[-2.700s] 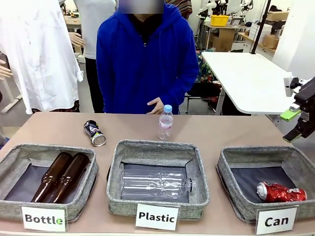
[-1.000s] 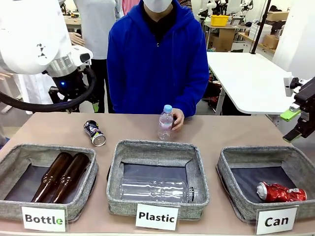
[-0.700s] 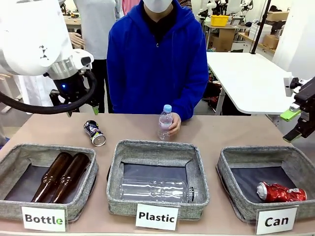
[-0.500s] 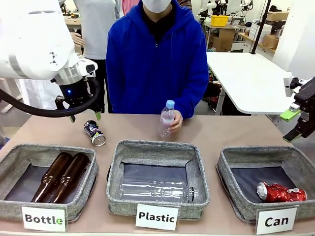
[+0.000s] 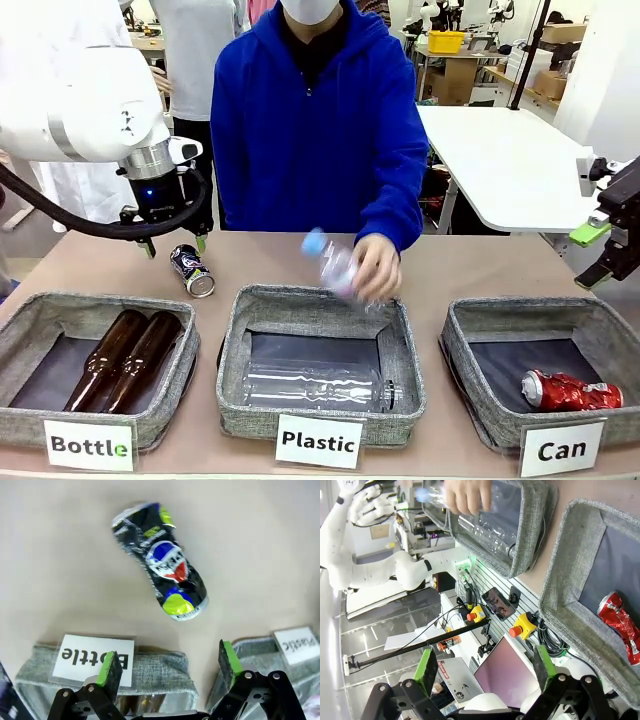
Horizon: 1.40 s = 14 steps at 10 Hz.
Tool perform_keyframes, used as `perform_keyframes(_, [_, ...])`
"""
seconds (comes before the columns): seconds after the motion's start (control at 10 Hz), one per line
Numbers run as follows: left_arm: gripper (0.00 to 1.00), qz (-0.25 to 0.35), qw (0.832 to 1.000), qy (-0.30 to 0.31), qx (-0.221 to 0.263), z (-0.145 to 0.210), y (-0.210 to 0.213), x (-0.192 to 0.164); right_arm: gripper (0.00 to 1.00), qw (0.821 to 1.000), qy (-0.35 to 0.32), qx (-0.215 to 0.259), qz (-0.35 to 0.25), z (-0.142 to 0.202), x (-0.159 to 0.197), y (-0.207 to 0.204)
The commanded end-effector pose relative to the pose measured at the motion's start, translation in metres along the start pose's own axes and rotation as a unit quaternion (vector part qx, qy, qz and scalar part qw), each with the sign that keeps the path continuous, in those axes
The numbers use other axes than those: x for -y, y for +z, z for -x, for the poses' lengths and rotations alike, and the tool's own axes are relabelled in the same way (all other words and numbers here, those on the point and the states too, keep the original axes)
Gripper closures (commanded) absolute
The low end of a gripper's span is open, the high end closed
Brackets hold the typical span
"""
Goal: Sort the can waste into the basket.
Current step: Pick up the can waste from the table and place it in the right Fabric basket.
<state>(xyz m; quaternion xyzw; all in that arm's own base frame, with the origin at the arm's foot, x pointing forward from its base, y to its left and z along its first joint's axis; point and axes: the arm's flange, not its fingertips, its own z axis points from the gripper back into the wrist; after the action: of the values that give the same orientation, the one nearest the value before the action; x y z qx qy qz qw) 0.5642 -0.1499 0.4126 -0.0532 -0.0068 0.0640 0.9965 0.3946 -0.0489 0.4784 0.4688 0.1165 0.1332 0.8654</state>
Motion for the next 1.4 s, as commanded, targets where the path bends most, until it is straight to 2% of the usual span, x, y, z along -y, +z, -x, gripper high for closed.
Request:
perform_keyframes(0.0, [0.00, -0.005, 0.986, 0.162, 0.047, -0.006, -0.002, 0.003, 0.00, 1.000, 0.009, 0.003, 0.007, 0.001, 0.001, 0.001])
perform_keyframes(0.1, [0.00, 0.020, 0.980, 0.192, 0.051, -0.010, -0.009, 0.003, 0.00, 1.000, 0.009, 0.003, 0.007, 0.001, 0.001, 0.001])
perform_keyframes(0.3, [0.00, 0.029, 0.969, 0.236, 0.062, -0.020, -0.021, 0.003, 0.00, 1.000, 0.009, 0.003, 0.007, 0.001, 0.001, 0.001])
perform_keyframes(0.6, [0.00, 0.010, 0.972, 0.224, 0.066, -0.031, -0.036, 0.003, 0.00, 1.000, 0.009, 0.003, 0.007, 0.001, 0.001, 0.001])
perform_keyframes(1.0, [0.00, -0.019, 0.975, 0.213, 0.054, -0.047, -0.082, 0.008, 0.00, 1.000, 0.009, 0.003, 0.007, 0.001, 0.001, 0.001])
perform_keyframes(1.3, [0.00, -0.022, 0.976, 0.205, 0.066, -0.047, -0.087, 0.007, 0.00, 1.000, 0.009, 0.003, 0.007, 0.001, 0.001, 0.001])
